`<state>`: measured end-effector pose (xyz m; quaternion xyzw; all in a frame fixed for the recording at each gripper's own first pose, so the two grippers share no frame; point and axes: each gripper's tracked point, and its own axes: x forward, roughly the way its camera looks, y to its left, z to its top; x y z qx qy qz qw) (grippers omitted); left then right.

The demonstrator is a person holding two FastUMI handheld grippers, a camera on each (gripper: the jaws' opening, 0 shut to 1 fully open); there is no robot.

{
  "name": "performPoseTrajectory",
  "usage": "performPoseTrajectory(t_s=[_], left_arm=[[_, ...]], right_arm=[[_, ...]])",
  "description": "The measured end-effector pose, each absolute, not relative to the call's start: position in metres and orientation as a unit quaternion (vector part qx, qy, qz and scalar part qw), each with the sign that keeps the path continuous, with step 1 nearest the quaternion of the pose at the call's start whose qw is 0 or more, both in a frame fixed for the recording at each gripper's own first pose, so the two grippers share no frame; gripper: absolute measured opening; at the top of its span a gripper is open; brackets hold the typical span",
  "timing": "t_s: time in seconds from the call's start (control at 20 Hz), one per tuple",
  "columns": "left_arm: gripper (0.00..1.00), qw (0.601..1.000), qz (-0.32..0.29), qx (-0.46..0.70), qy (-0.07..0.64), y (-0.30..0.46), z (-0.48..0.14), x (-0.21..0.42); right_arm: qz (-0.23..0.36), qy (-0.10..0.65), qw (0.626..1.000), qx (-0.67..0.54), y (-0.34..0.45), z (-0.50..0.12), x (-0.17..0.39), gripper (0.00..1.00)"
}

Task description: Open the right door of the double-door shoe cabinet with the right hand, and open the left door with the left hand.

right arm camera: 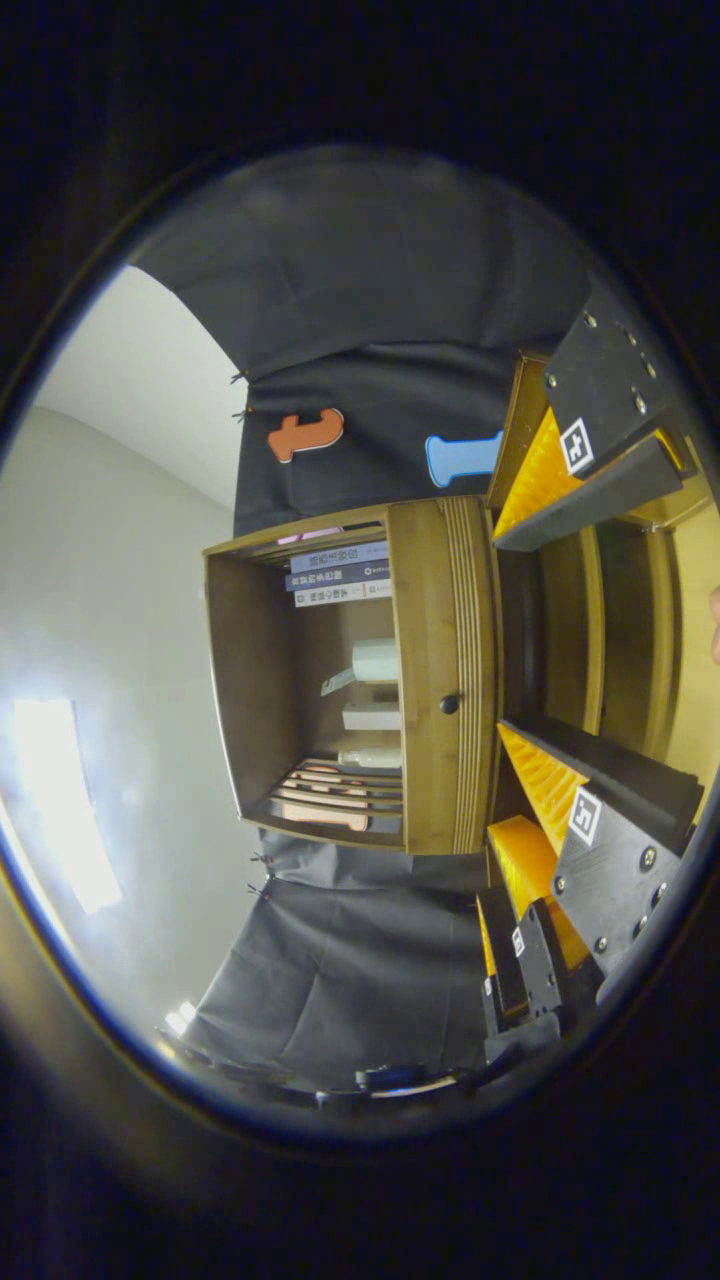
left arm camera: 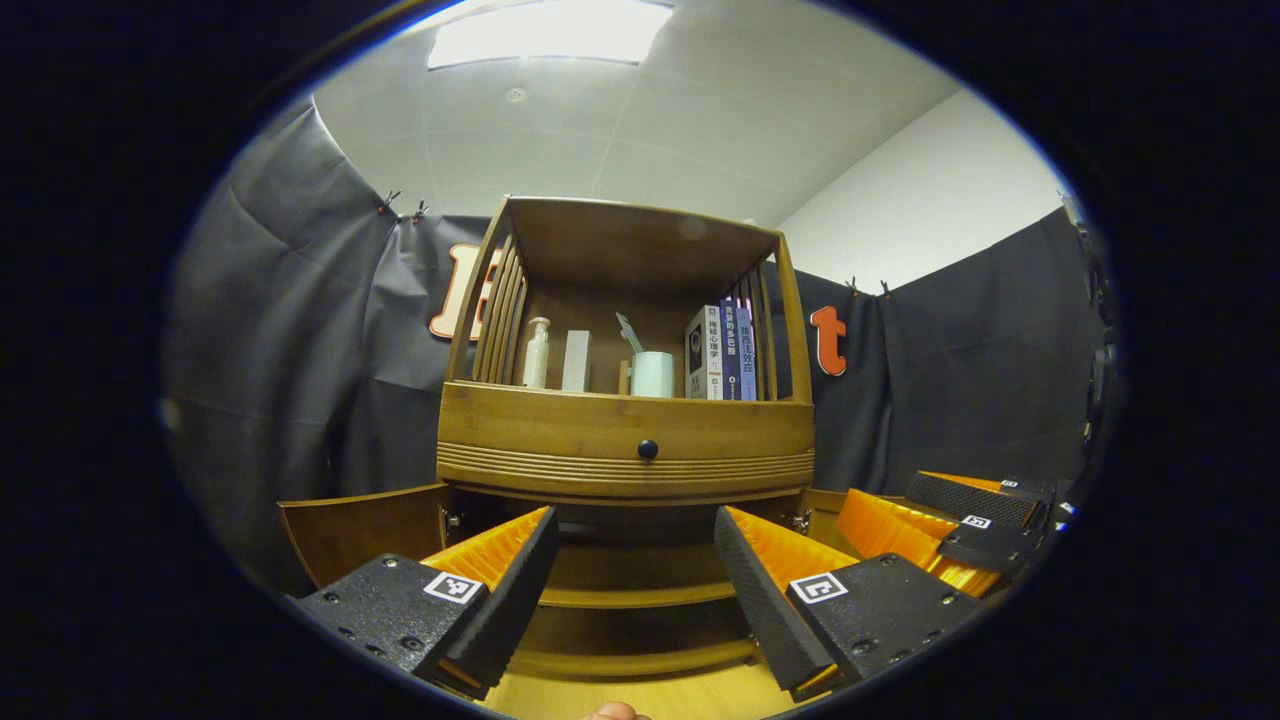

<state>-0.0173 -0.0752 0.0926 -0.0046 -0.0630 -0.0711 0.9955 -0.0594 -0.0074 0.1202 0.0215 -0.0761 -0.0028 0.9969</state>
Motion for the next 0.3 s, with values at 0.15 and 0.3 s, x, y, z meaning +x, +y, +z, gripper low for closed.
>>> performPoseTrajectory(t_s=[0.15,0.3], left_arm=[[0.93,0.995,-0.078,-0.006,-0.057,-0.075,0.090,-0.020],[0.96,0.995,-0.091,-0.010,-0.050,-0.077,0.087,-0.022]], right_arm=[[-0.012,-0.070,0.997,0.019,-0.006,0.118,-0.066,0.97],[-0.028,-0.064,0.997,0.019,-0.008,0.113,-0.075,0.97]])
